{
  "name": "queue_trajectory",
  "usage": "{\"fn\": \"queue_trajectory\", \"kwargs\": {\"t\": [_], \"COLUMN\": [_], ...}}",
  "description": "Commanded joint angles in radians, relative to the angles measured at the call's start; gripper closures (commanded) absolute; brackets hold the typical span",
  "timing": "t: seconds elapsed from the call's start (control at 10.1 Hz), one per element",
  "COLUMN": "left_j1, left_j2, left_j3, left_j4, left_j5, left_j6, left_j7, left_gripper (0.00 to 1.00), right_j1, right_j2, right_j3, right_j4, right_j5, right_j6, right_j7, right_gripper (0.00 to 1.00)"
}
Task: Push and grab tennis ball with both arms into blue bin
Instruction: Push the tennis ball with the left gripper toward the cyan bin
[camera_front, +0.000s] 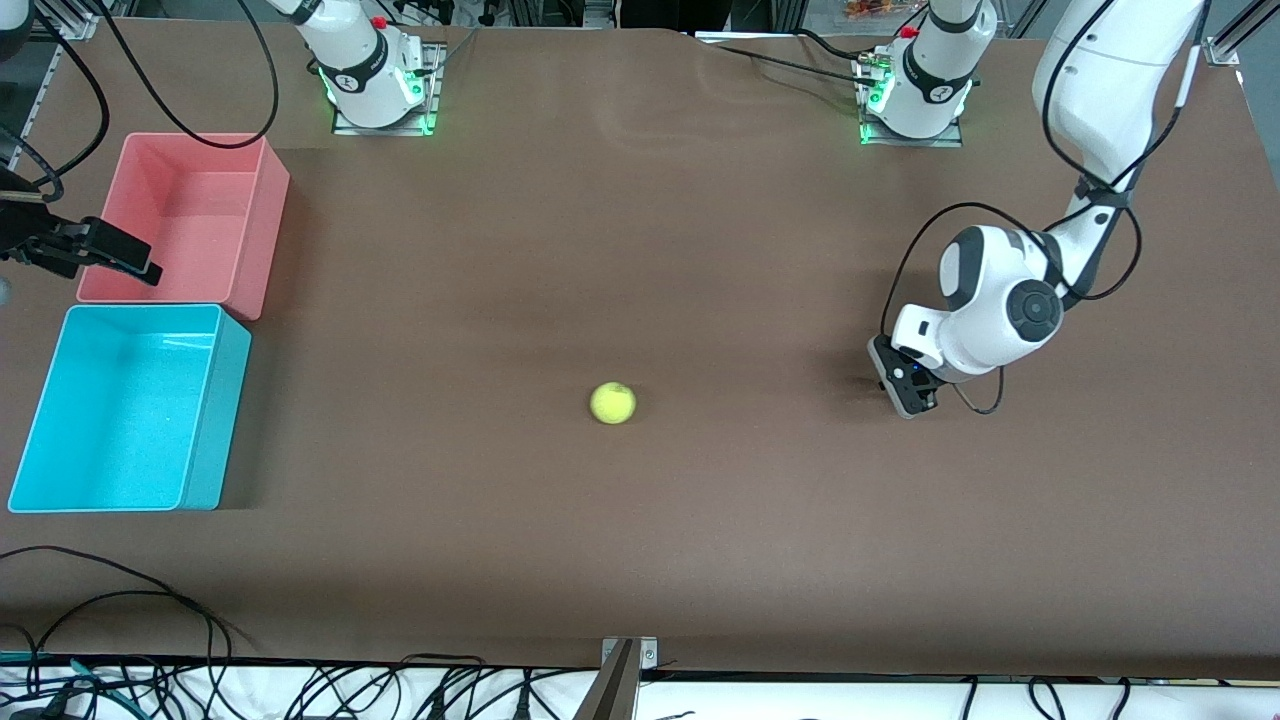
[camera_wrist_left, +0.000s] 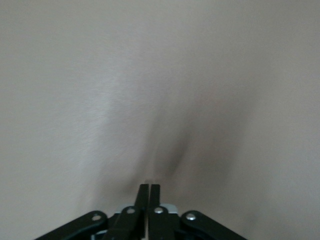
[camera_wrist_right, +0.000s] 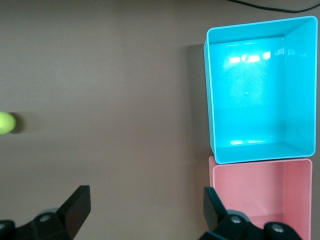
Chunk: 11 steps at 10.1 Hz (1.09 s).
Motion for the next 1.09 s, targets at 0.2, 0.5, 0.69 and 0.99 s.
{"fn": "queue_trajectory", "kwargs": {"t": [0.2, 0.5, 0.69, 0.99], "left_j1": [0.014, 0.022, 0.023, 0.052], "left_j2": [-0.201, -0.266, -0.327, -0.436], "left_j3": [0.078, 0.078, 0.078, 0.078], "left_j4": [-0.007, -0.058, -0.065, -0.073], "left_j5": [0.018, 0.018, 0.018, 0.015], "left_j6": [-0.222, -0.227, -0.227, -0.226], "left_j7": [0.027, 0.020, 0.020, 0.016], "left_gripper": [0.00, 0.00, 0.00, 0.00], "right_j1": [-0.007, -0.007, -0.009, -0.007], "right_j2": [0.010, 0.003, 0.007, 0.012], "right_j3": [-0.002, -0.068, -0.096, -0.097], "right_j4": [0.017, 0.022, 0.020, 0.020], "right_j5": [0.017, 0.020, 0.021, 0.021], "right_j6": [-0.012, -0.013, -0.022, -0.029], "right_j7": [0.000, -0.015, -0.020, -0.006], "right_gripper": [0.00, 0.00, 0.00, 0.00]}}
